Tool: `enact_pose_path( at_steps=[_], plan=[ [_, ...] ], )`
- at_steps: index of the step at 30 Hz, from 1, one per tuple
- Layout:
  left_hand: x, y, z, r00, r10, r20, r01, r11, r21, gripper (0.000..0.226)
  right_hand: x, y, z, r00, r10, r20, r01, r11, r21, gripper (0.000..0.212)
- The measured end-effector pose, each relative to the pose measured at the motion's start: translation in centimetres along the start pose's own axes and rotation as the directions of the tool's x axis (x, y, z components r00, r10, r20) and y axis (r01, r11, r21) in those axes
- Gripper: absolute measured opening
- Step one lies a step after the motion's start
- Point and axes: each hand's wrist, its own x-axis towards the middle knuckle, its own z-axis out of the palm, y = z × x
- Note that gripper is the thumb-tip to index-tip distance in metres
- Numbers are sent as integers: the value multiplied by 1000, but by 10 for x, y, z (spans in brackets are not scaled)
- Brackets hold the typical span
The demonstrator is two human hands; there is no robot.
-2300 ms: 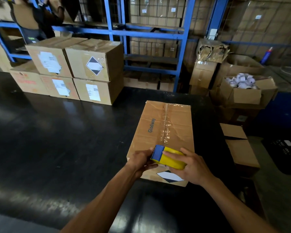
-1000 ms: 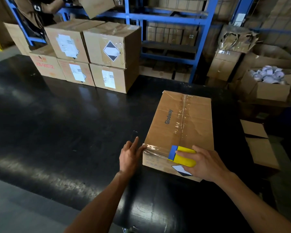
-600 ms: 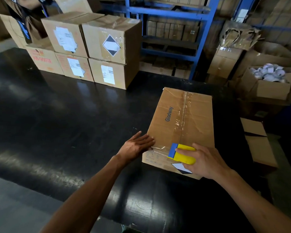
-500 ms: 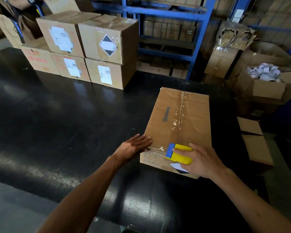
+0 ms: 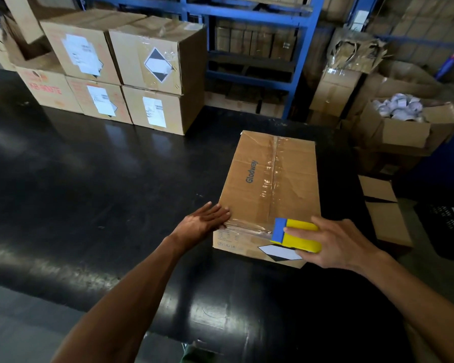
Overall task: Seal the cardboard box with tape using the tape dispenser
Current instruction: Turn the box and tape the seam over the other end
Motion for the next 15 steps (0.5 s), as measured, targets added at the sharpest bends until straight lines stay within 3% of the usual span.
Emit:
enact_pose_path(
  at_steps=[7,10,13,15],
  plan=[
    [-4,2,3,996,81,31,-84,993,85,87,5,-2,13,1000,-21,6,22,999,-30,56],
    [5,20,1,991,127,40,-132,974,186,76,4,1,17,1000,-11,-7,10,999,-47,58],
    [30,50,4,987,153,-43,-144,977,158,64,7,3,18,1000,15,11,-14,998,-57,58],
    [55,61,15,974,228,-3,-223,958,177,57,8,3,16,998,32,57,-29,998,-50,56]
  ],
)
